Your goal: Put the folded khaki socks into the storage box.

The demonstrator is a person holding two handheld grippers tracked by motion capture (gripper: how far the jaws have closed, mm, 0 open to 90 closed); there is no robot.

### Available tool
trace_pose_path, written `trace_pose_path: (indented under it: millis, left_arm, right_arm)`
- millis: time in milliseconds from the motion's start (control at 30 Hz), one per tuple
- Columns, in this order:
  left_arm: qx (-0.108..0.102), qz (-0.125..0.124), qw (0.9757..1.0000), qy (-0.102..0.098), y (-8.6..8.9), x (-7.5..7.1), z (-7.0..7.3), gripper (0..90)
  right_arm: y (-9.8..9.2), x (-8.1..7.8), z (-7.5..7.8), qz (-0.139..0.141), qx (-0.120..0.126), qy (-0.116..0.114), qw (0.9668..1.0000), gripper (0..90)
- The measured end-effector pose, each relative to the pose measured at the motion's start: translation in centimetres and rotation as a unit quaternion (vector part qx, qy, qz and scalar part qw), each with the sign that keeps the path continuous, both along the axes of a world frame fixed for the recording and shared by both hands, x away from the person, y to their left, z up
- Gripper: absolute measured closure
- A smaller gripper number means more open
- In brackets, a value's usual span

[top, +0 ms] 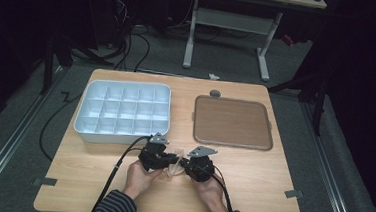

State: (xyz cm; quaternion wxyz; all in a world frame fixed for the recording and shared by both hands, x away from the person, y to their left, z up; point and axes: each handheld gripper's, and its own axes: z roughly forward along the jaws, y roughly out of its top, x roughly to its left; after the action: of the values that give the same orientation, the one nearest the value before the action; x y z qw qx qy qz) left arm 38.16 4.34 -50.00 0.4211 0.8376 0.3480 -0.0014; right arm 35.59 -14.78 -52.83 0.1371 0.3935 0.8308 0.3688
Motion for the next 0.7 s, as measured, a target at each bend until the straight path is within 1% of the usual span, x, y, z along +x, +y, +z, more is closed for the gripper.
trace_pose_path:
  millis: [300, 400, 467, 600, 700]
  left_arm:
    - [0.005, -0.001, 1.0000, 0.000, -0.12, 0.15, -0.19, 82.0]
    - [0.016, -0.005, 0.9999, 0.002, -0.28, 0.20, -0.43, 82.1]
    - [0.022, -0.003, 0.9998, 0.003, -0.27, 0.23, -0.61, 82.2]
    - [0.019, 0.000, 0.9998, 0.008, -0.19, 0.32, -0.88, 82.2]
    - [0.021, -0.002, 0.9998, 0.006, -0.12, 0.28, -0.78, 81.4]
  right_arm:
    - [-0.02, 0.06, -0.01, 0.000, 0.001, 0.001, 1.0000, 85.3]
    - [-0.04, 0.07, -0.01, -0.001, 0.001, 0.002, 1.0000, 85.3]
    - [-0.05, 0.09, -0.04, 0.000, 0.002, 0.002, 1.0000, 85.2]
    - [-0.06, 0.09, -0.03, 0.000, 0.001, 0.002, 1.0000, 85.2]
    - [-0.05, 0.09, -0.04, 0.000, 0.002, 0.002, 1.0000, 85.1]
